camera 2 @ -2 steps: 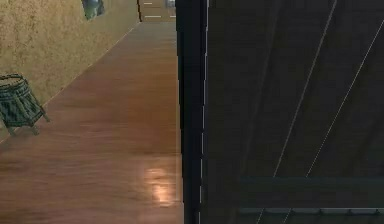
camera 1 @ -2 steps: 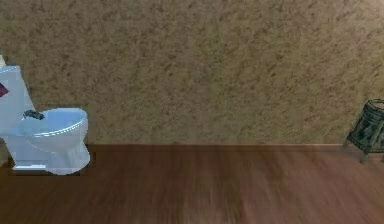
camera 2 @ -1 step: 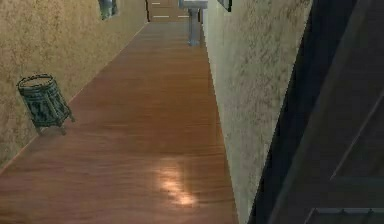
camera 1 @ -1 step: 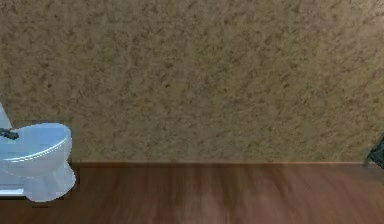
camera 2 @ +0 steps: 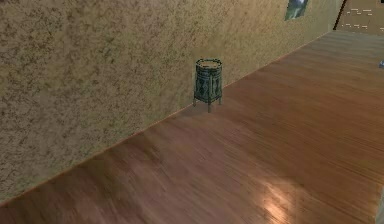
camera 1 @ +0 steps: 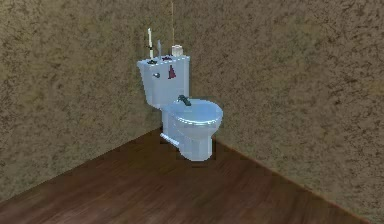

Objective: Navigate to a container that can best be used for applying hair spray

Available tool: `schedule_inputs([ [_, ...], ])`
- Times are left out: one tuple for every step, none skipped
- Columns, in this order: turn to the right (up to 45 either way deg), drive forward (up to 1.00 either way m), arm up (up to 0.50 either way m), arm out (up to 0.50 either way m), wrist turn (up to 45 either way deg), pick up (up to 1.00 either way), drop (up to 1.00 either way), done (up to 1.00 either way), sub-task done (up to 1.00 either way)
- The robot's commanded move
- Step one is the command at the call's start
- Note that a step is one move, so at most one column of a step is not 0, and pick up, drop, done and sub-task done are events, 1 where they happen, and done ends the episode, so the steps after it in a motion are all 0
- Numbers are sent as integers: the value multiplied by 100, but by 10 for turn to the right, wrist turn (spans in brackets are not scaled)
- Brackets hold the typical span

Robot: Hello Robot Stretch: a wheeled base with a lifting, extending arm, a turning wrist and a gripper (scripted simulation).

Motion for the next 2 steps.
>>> schedule_inputs([
  [-90, 0, 0, 0, 0, 0, 0, 0, 0],
  [-30, 0, 0, 0, 0, 0, 0, 0, 0],
])
